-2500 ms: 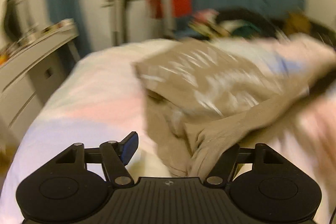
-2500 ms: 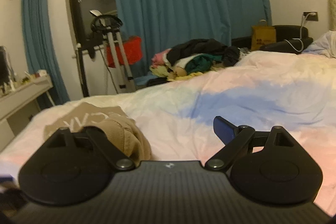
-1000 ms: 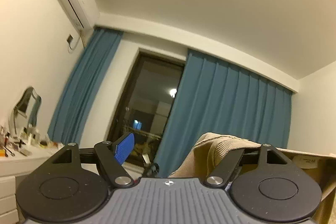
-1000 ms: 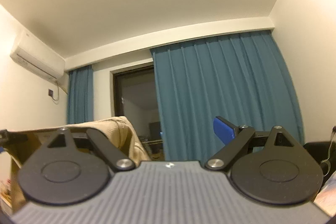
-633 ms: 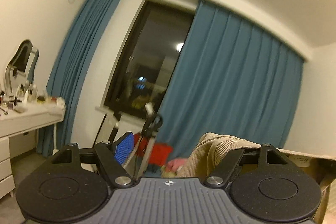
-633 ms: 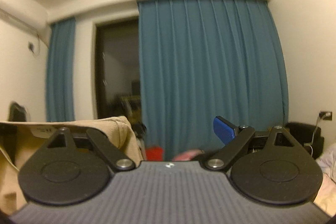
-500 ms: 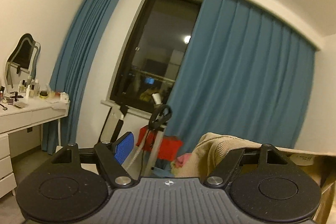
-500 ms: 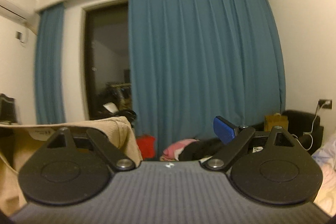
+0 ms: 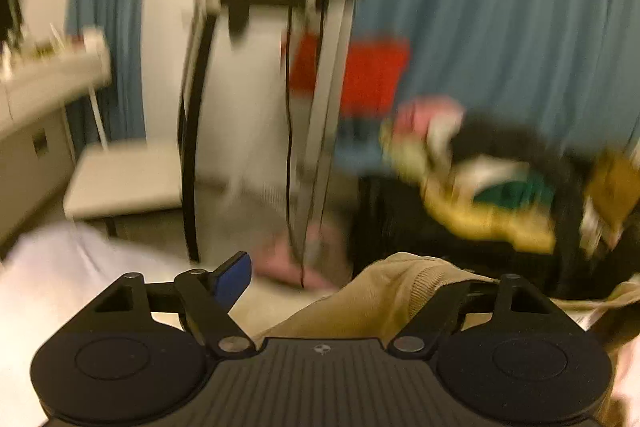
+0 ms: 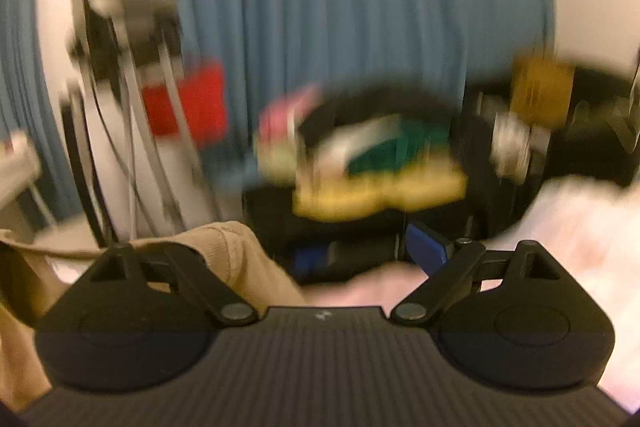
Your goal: Fold clothes
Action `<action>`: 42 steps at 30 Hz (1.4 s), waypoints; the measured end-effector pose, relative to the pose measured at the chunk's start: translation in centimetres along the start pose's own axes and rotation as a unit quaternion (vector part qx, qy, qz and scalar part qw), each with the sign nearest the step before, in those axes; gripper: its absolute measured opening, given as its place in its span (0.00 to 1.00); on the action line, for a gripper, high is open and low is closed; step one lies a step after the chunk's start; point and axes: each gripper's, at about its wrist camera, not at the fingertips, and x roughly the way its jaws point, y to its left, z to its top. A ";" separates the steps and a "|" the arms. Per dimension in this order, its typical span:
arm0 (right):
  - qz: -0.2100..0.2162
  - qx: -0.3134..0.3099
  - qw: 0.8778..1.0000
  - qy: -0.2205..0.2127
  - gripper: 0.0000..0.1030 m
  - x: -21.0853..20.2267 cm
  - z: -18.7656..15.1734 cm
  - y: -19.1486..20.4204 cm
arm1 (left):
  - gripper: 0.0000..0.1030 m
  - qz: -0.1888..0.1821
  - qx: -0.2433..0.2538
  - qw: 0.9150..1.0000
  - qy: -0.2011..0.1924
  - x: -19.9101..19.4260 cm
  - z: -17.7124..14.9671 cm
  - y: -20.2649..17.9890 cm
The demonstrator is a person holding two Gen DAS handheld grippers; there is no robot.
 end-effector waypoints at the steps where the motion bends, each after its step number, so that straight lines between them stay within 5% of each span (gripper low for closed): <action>1: 0.004 -0.011 0.999 0.040 0.87 2.2 -0.8 0.5 | 0.77 0.002 0.006 1.000 0.030 2.3 -0.7 -0.1; 5: 0.044 -0.101 0.979 0.170 0.87 6.8 -1.9 3.9 | 0.81 -0.025 0.054 0.994 0.091 6.5 -0.5 0.3; 10: 0.104 -0.115 0.969 0.192 0.87 5.2 -0.6 6.2 | 0.90 -0.064 0.090 0.986 0.128 2.9 -0.6 -0.1; 14: 0.111 -0.078 0.978 0.159 0.87 1.5 -0.5 6.3 | 0.93 -0.086 0.075 0.988 0.108 -2.2 -2.1 1.2; 18: 0.106 -0.023 0.989 0.103 0.87 -4.4 -1.9 5.1 | 0.93 -0.099 0.069 0.992 0.045 -10.4 -3.8 2.9; 31: 0.097 0.061 0.992 -0.045 0.87 -33.4 -10.6 5.4 | 0.93 -0.101 0.039 0.993 -0.043 -34.4 -14.9 8.2; 38: 0.097 0.059 0.992 -0.046 0.87 -39.9 -12.8 6.3 | 0.95 -0.083 0.028 0.994 -0.059 -41.7 -17.0 9.6; 42: 0.105 0.052 0.991 -0.060 0.87 -41.9 -13.5 6.2 | 0.95 -0.077 0.000 0.996 -0.048 -41.9 -17.5 10.2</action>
